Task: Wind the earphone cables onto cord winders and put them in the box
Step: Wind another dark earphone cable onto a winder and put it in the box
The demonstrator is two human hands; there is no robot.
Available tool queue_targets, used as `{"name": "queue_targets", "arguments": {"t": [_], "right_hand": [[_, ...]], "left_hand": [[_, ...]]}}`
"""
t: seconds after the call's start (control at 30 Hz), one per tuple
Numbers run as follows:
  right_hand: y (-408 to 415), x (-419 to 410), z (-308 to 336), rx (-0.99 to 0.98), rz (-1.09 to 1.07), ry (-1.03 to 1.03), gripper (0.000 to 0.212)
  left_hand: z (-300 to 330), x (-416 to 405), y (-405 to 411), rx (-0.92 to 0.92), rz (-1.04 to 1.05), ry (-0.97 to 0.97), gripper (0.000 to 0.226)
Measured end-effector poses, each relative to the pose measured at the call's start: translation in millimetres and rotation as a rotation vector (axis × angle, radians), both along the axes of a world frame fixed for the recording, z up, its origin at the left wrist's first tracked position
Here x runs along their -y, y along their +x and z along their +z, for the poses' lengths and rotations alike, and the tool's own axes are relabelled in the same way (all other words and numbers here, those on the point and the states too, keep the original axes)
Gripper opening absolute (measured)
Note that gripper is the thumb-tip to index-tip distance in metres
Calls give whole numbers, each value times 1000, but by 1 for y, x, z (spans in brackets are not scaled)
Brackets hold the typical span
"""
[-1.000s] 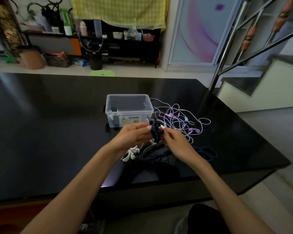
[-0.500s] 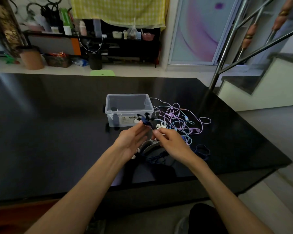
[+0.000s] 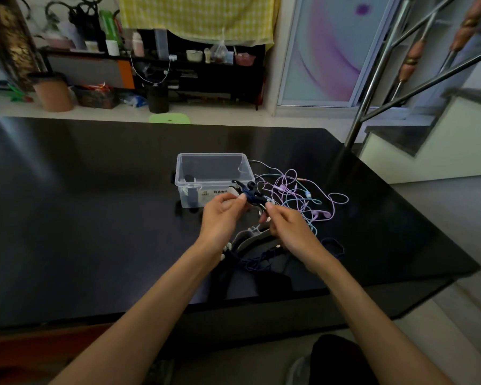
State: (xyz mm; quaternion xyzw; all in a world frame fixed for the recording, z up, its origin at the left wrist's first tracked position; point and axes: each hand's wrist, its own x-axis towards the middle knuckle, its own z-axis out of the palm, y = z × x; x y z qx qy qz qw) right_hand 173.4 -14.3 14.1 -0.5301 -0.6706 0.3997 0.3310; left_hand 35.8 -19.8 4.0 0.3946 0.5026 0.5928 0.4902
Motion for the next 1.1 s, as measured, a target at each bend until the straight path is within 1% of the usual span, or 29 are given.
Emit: {"name": "queue_targets", "arguments": {"t": [0.03, 0.1, 0.17, 0.2, 0.27, 0.33, 0.4, 0.43, 0.47, 0.53, 0.6, 0.7, 0.77, 0.83, 0.93, 1.03, 1.1], "right_hand": [[0, -1, -2, -6, -45, -6, 43], [0, -2, -2, -85, -110, -77, 47], [-1, 0, 2, -119, -81, -124, 44], [-1, 1, 4, -73, -28, -116, 39], [1, 4, 7, 153, 124, -39, 28], [6, 7, 10, 422, 244, 64, 26], [13, 10, 15, 663, 266, 160, 28], [17, 12, 19, 748, 256, 212, 27], [21, 14, 21, 787, 243, 261, 27], [27, 15, 25, 749, 221, 352, 24], [32, 13, 28, 690, 196, 386, 21], [43, 7, 29, 589, 222, 301, 13], [51, 5, 29, 439, 306, 196, 7], [56, 7, 29, 339, 352, 134, 8], [56, 8, 28, 346, 320, 177, 12], [53, 8, 27, 428, 259, 295, 13], [51, 10, 28, 453, 248, 351, 15]], "left_hand": [[-1, 0, 2, -49, 9, 32, 20], [-2, 3, 6, -131, -7, 88, 14], [-2, 5, 9, -127, -13, 129, 8], [-3, 5, 8, -113, -9, 140, 10], [-5, 4, 5, -96, 7, 135, 12], [-7, 3, 2, -91, 2, 99, 10], [-7, 2, 1, -109, -48, 50, 10], [-7, 1, 0, -143, -78, 23, 13], [-7, -1, -2, -194, -112, -1, 14], [-6, -2, -6, -317, -187, -40, 13], [-4, -2, -8, -413, -271, -96, 23], [6, 3, -12, -481, -476, -196, 27], [11, 5, -17, -536, -613, -244, 29], [14, 6, -22, -561, -727, -276, 32], [19, 8, -24, -587, -829, -286, 32], [20, 8, -24, -606, -866, -289, 31], [21, 8, -25, -607, -879, -289, 27]]}}
